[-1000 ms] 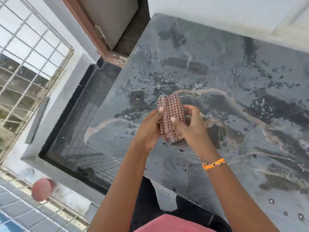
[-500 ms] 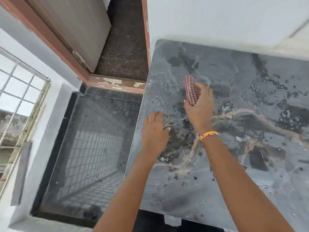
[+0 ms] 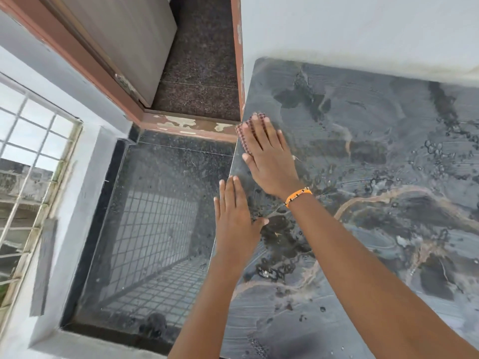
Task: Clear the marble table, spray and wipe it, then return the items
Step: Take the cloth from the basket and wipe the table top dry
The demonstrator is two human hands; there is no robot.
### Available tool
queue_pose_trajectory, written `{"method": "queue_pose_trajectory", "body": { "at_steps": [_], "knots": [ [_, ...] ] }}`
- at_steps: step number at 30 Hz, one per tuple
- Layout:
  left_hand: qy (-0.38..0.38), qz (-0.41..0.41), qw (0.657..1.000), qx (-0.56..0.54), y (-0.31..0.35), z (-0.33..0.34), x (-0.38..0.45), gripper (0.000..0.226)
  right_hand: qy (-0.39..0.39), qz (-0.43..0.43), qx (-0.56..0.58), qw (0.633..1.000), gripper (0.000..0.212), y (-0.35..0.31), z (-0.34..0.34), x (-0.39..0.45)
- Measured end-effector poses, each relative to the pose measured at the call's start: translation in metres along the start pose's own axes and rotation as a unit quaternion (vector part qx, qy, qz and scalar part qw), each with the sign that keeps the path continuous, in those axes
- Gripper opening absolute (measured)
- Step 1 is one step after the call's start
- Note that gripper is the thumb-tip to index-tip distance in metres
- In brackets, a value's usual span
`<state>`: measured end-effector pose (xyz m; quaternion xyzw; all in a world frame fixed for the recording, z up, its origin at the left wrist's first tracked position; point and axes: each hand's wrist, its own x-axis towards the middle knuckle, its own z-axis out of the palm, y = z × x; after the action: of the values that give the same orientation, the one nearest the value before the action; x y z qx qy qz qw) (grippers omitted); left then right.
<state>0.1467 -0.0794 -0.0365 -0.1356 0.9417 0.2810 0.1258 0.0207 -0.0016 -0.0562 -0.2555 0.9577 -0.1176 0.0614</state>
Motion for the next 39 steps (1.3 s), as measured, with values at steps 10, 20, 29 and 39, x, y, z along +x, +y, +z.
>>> {"method": "queue_pose_trajectory", "body": {
  "at_steps": [10, 20, 29, 39],
  "knots": [
    [-0.034, 0.042, 0.997, 0.046, 0.024, 0.003, 0.016, 0.100, 0.003, -0.018, 0.000, 1.000, 0.059, 0.088, -0.019, -0.028],
    [-0.026, 0.050, 0.998, 0.031, 0.018, 0.004, 0.020, 0.104, 0.024, 0.139, 0.033, 0.989, 0.059, 0.057, -0.011, -0.076],
    [-0.016, 0.058, 0.997, 0.053, 0.022, 0.002, 0.022, 0.108, -0.002, -0.014, 0.012, 1.000, 0.058, 0.039, -0.013, 0.054],
    [-0.033, 0.050, 0.995, 0.083, 0.041, 0.002, 0.044, 0.111, 0.091, 0.322, 0.031, 0.942, 0.060, 0.147, -0.034, -0.023]
  ]
}}
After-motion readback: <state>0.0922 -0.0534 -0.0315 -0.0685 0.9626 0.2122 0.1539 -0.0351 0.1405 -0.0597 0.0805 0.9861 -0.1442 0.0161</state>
